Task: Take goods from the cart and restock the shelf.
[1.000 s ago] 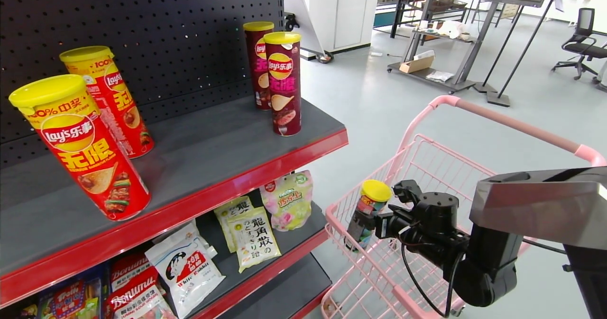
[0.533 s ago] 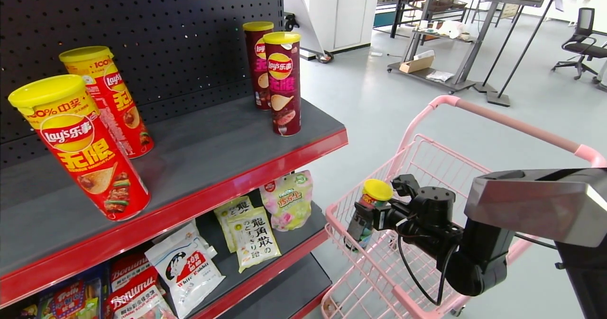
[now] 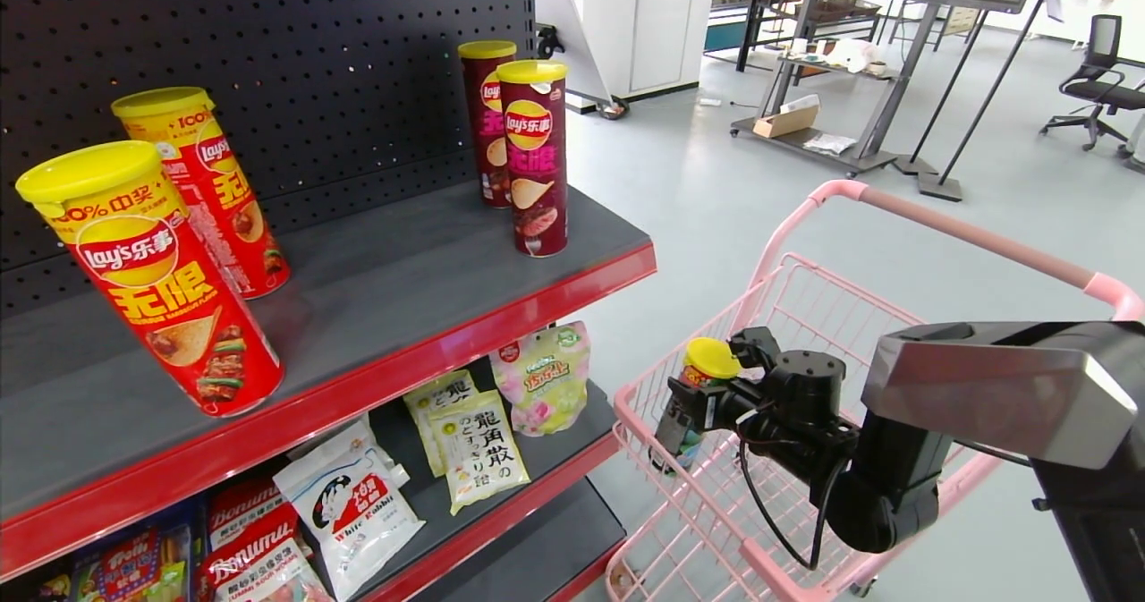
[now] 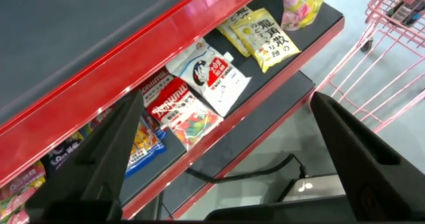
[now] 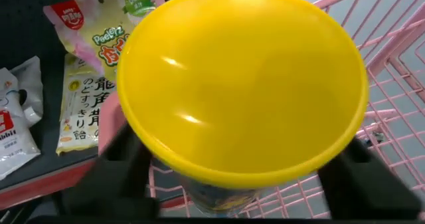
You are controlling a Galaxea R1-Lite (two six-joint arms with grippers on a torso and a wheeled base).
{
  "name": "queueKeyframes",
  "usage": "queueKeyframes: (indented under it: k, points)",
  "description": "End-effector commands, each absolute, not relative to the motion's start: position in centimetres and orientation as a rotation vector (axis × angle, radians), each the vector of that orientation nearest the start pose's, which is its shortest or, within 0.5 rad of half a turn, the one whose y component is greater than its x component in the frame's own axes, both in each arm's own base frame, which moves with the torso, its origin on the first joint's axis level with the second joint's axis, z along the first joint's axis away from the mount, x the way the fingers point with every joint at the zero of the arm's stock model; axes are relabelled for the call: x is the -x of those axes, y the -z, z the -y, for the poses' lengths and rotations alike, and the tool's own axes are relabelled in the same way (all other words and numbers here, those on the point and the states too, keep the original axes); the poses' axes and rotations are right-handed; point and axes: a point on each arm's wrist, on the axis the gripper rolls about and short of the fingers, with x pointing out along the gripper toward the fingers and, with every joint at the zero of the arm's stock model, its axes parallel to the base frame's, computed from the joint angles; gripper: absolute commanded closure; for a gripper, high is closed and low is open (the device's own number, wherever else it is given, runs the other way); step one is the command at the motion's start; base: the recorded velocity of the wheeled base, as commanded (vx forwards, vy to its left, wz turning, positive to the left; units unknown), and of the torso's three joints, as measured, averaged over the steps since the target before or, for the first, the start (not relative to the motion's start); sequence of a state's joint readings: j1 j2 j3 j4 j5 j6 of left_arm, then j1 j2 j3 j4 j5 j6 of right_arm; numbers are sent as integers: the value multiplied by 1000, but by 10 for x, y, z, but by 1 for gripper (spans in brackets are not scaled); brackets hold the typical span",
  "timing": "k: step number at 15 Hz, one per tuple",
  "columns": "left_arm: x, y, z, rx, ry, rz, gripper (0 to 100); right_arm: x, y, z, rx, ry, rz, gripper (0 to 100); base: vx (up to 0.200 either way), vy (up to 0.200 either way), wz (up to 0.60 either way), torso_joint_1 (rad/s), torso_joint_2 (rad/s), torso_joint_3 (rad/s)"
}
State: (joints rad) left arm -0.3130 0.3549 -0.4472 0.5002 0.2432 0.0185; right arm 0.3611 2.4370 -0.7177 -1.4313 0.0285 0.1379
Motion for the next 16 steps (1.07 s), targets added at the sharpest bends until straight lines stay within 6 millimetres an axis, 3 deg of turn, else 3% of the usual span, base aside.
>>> queueKeyframes:
  k: [1,4,6,9,12,14,15,16]
  points:
    - [18,-155,-12,-132,72,-393,0,-350,20,-138,-86,-378,-313,100,0,0,0,0,0,0]
    - [18,-155,-11,-133,74,-396,0,-343,20,-144,-76,-385,-324,100,0,0,0,0,0,0]
    - [18,-154,-11,-133,74,-396,0,-339,0,-145,-28,-352,-279,100,0,0,0,0,0,0]
    - [17,-155,-11,-130,80,-392,0,-329,-54,-137,22,-265,-242,100,0,0,0,0,0,0]
    - [17,-153,-11,-139,86,-398,0,-303,-132,-120,86,-233,-213,100,0,0,0,0,0,0]
    - [17,-153,-11,-225,95,-397,0,-289,-167,-104,102,-128,-167,100,0,0,0,0,0,0]
    - [17,-154,-11,-229,96,-396,0,-288,-170,-103,105,-121,-165,100,0,0,0,0,0,0]
    - [13,-158,-10,-259,107,-412,0,-260,-199,-91,103,-88,-139,100,0,0,0,0,0,0]
